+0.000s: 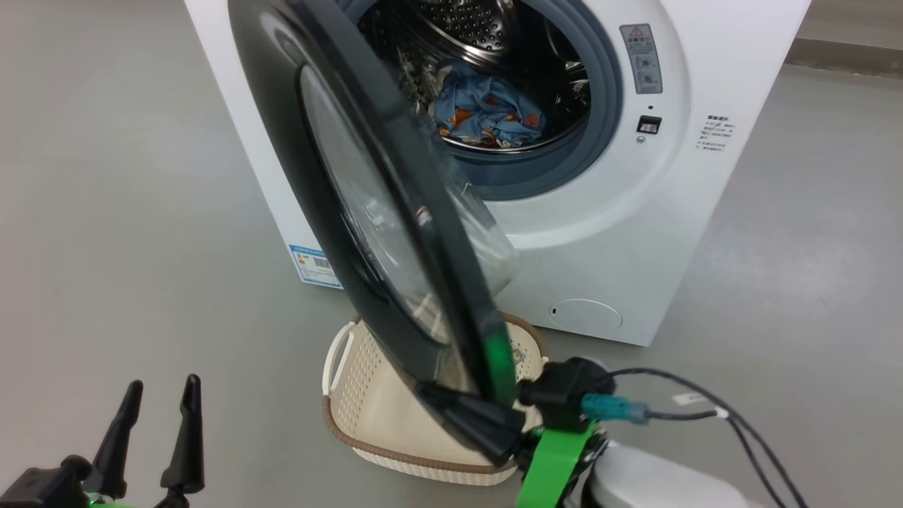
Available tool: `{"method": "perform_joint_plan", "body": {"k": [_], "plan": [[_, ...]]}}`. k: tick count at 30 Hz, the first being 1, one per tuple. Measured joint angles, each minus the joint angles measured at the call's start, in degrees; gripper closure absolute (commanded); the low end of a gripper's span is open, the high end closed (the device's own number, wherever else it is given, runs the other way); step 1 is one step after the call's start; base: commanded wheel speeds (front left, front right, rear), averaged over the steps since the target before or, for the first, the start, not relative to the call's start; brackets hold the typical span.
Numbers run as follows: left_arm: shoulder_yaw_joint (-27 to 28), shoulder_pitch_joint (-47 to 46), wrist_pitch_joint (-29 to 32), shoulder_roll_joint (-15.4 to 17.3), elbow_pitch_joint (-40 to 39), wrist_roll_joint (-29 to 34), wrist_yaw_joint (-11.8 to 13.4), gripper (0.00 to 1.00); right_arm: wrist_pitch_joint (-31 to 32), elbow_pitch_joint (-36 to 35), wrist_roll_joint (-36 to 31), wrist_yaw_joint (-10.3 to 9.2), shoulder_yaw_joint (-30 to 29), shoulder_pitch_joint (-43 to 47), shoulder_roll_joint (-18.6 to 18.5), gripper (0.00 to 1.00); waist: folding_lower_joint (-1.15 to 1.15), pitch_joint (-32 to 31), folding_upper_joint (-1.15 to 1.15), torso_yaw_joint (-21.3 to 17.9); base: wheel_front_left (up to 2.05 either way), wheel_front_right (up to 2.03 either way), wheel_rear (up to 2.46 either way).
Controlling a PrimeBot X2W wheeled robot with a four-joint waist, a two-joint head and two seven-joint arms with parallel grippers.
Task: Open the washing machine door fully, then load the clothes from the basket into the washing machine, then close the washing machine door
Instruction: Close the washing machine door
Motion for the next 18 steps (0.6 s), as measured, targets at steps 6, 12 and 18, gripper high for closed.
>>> {"method": "perform_joint_plan", "body": {"k": [6, 12, 18], "plan": [[-0.16, 0.00, 0.00, 0.64, 0.00, 0.00, 0.00, 0.00, 0.00, 1.21, -0.43, -0.02, -5.41, 0.31, -1.52, 1.00, 0.00, -0.11, 0.00, -0.56, 0.00, 0.00, 0.00], [-0.52, 0.00, 0.00, 0.77, -0.01, 0.00, 0.00, 0.00, 0.00, 2.31, -0.91, -0.02, -10.16, 1.93, -2.97, 1.00, 0.00, 0.28, 0.00, -1.04, 0.00, 0.00, 0.00], [-0.54, -0.01, 0.00, 0.93, -0.03, 0.00, 0.00, 0.00, 0.01, 2.36, -1.76, -0.02, -15.63, 2.83, -3.30, 1.00, 0.00, 1.15, 0.00, -1.61, 0.00, 0.00, 0.00]]}}
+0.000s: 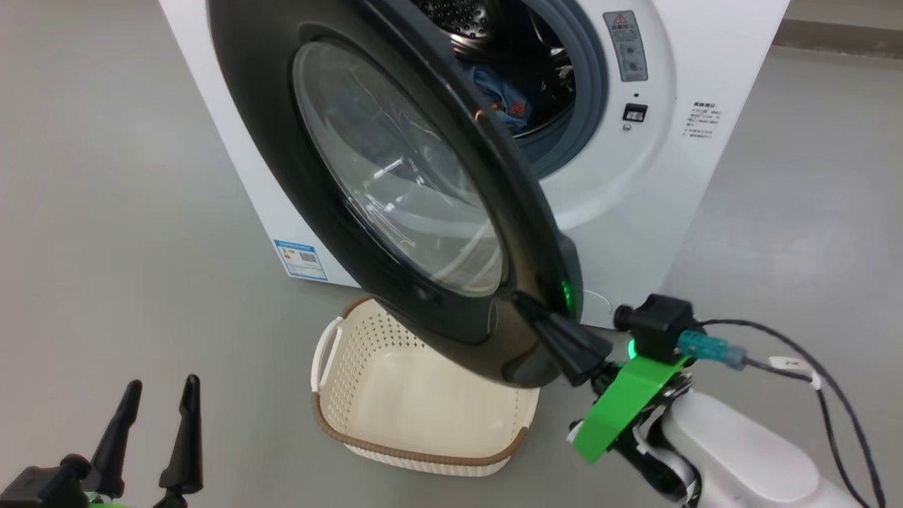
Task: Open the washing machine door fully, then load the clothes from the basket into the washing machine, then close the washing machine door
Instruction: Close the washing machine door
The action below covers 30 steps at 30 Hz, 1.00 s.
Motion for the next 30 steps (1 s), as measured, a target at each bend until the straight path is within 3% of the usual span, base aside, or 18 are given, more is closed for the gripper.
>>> {"method": "perform_joint_plan", "body": {"k": [15, 30], "plan": [[-1.11, -3.50, 0.00, 2.09, -1.09, -0.97, 0.00, 0.00, -0.01, 0.48, -6.10, 0.00, -13.67, -2.38, -1.14, 1.00, 0.01, 6.81, 0.00, -1.56, 0.00, 0.00, 0.00], [-3.66, -10.65, -0.01, 3.07, -2.68, -2.03, -0.33, 0.00, -0.01, 4.86, -9.09, 0.00, -17.58, -16.50, -3.33, 1.00, 0.01, 17.53, 0.00, -3.03, 0.00, 0.00, 0.00]]}}
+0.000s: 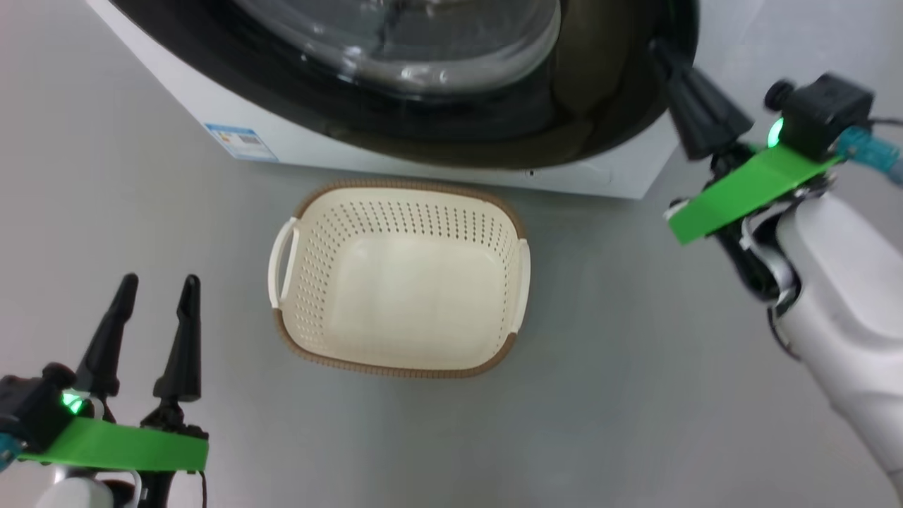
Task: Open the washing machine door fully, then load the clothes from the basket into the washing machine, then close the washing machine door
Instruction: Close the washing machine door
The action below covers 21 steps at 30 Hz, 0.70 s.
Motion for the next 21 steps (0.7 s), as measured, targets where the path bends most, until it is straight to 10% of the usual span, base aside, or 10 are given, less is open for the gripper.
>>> {"method": "perform_joint_plan", "body": {"k": [21], "plan": [[-1.46, -4.39, 0.00, -0.30, -1.01, -0.93, 0.00, 0.00, -0.18, 4.86, -1.96, 1.55, -0.43, -12.43, -0.05, 1.00, -0.01, 7.78, 0.00, 0.13, 0.00, 0.00, 0.00]]}}
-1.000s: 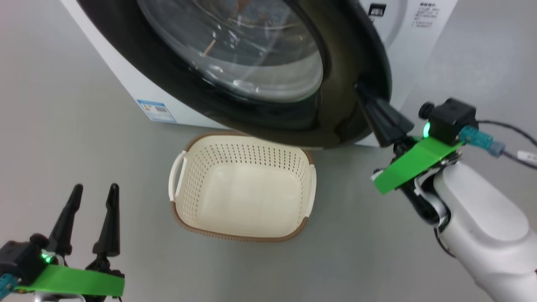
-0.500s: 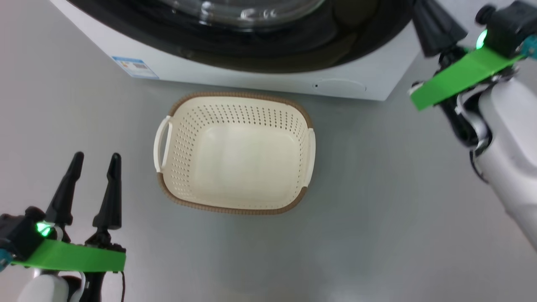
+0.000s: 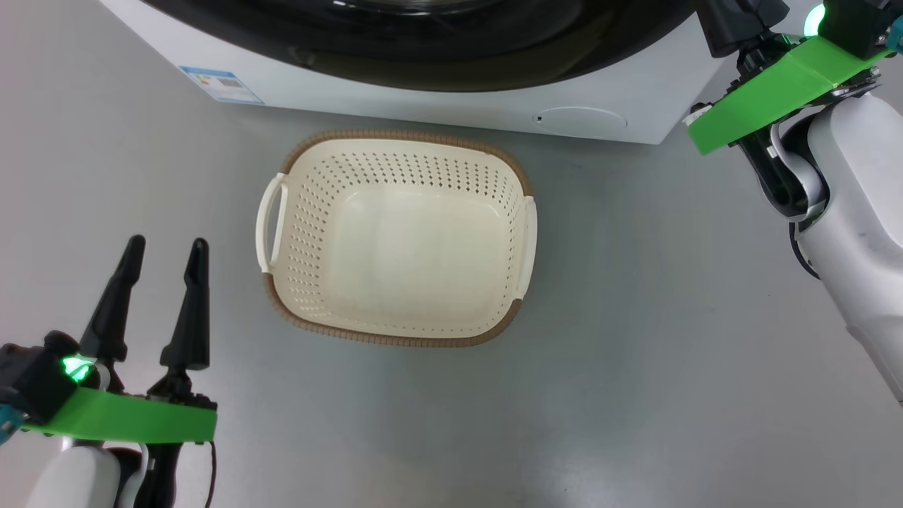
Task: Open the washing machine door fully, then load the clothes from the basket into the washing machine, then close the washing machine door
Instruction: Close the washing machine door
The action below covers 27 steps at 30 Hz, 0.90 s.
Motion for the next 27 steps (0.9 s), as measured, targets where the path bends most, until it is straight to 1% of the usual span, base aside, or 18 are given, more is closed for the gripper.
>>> {"method": "perform_joint_plan", "body": {"k": [11, 14, 15, 16, 17, 18, 19, 20, 21, 23, 27], "plan": [[-0.15, 0.04, 0.00, -0.42, 0.86, 0.00, 0.00, 0.00, 0.00, 0.10, 0.05, -0.23, -1.27, 1.05, -0.07, 1.00, 0.00, -2.67, 0.00, -0.31, 0.00, 0.00, 0.00], [-0.24, 0.09, 0.00, -0.42, 1.05, 0.01, 0.00, 0.00, -0.01, 0.01, 0.53, -1.19, -1.56, 2.11, -0.60, 1.00, 0.00, -3.81, 0.00, -0.51, 0.00, 0.00, 0.00], [-0.26, 0.14, 0.00, -0.42, 1.10, 0.01, 0.00, 0.00, -0.01, -0.02, 0.66, -1.22, -1.76, 2.55, -0.96, 0.93, 0.00, -4.25, 0.00, -0.60, 0.00, 0.00, 0.00], [-0.30, 0.21, 0.00, -0.42, 1.14, 0.01, 0.00, 0.00, -0.01, -0.11, 0.66, -1.36, -1.87, 3.11, -1.24, 0.84, -0.01, -4.72, 0.00, -0.71, 0.00, 0.00, 0.00], [-0.32, 0.27, 0.00, -0.42, 1.24, 0.02, 0.00, 0.00, -0.01, -0.26, 0.67, -1.37, -1.96, 3.78, -1.27, 0.68, -0.01, -5.20, 0.00, -0.82, 0.00, 0.00, 0.00], [-0.31, 0.34, 0.00, -0.42, 1.37, 0.02, 0.00, 0.00, -0.01, -0.52, 0.67, -1.37, -1.89, 4.58, -1.15, 0.58, 0.00, -5.70, 0.00, -0.96, 0.00, 0.00, 0.00], [-0.32, 0.49, 0.00, -0.42, 1.46, 0.02, 0.00, 0.00, -0.01, -0.80, 0.67, -1.37, -1.72, 5.48, -0.93, 0.52, -0.01, -6.21, 0.00, -1.13, 0.00, 0.00, 0.00], [-0.34, 0.79, 0.00, -0.41, 1.48, 0.03, 0.00, 0.00, -0.01, -1.09, 0.66, -1.37, -1.53, 6.33, -0.69, 0.40, -0.01, -6.72, 0.00, -1.32, 0.00, 0.00, 0.00], [-0.42, 1.23, 0.00, -0.41, 1.53, 0.03, 0.00, 0.00, -0.01, -1.38, 0.66, -1.37, -1.41, 7.14, -0.51, 0.24, -0.01, -7.24, 0.00, -1.53, 0.00, 0.00, 0.00], [-0.66, 1.79, 0.00, -0.42, 1.76, 0.10, 0.00, 0.00, -0.01, -2.03, 0.66, -1.37, -1.25, 8.67, -0.26, 0.00, -0.01, -8.32, 0.00, -1.97, 0.00, 0.00, 0.00], [-0.74, 2.75, 0.00, -0.42, 1.99, 0.12, 0.00, 0.00, -0.01, -4.03, 0.63, -1.37, -1.19, 11.88, -0.31, 0.00, -0.01, -10.63, 0.00, -2.88, 0.00, 0.00, 0.00]]}}
